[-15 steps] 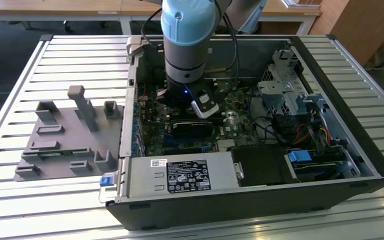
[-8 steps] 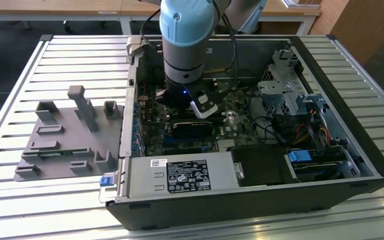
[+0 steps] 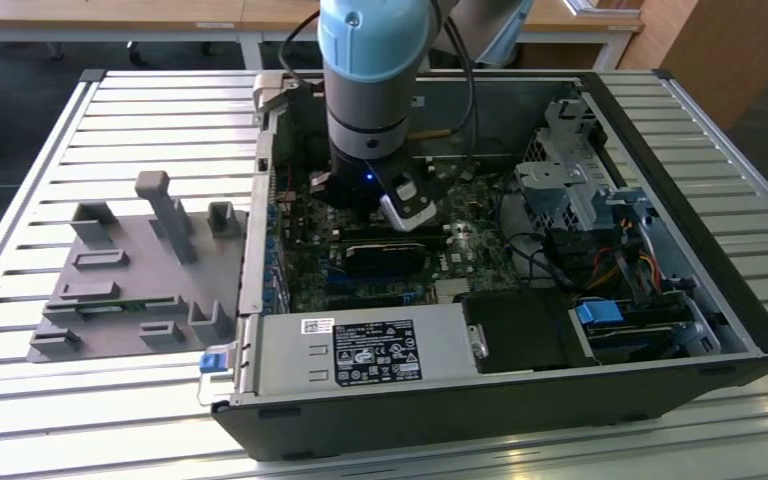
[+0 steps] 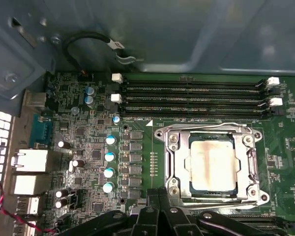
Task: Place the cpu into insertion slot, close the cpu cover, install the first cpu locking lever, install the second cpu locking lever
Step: 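Install the second cpu locking lever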
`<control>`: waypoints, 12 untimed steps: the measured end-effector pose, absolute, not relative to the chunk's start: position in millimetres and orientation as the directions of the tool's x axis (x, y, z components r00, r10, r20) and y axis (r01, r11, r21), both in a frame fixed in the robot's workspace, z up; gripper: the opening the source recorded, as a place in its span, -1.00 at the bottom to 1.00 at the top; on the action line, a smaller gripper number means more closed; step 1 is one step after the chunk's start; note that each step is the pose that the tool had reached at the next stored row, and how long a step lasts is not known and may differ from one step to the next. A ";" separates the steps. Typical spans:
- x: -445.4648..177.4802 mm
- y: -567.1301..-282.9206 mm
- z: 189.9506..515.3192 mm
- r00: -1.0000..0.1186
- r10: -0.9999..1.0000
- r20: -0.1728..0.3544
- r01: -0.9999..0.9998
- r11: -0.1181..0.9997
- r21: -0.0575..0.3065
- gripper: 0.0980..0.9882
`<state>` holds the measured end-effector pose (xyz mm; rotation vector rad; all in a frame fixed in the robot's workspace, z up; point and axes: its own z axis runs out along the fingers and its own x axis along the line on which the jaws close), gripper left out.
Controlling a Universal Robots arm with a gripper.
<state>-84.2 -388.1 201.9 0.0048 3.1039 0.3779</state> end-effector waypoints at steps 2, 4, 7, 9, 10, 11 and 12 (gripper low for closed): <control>-84.2 -388.1 205.0 -1.000 0.005 -0.014 0.001 0.970 0.242 -0.96; -84.2 -388.2 208.7 -1.000 0.005 -0.014 0.001 0.970 0.243 -0.96; -84.2 -388.1 216.1 -1.000 0.005 -0.014 0.001 0.970 0.244 -0.96; -84.2 -388.1 220.8 -1.000 0.005 -0.014 0.001 0.970 0.245 -0.96; -84.2 -388.2 222.8 -1.000 0.005 -0.014 0.001 0.970 0.245 -0.96; -84.2 -388.1 224.5 -1.000 0.005 -0.014 0.001 0.970 0.245 -0.96; -84.2 -388.2 226.0 -1.000 0.005 -0.014 0.001 0.970 0.245 -0.96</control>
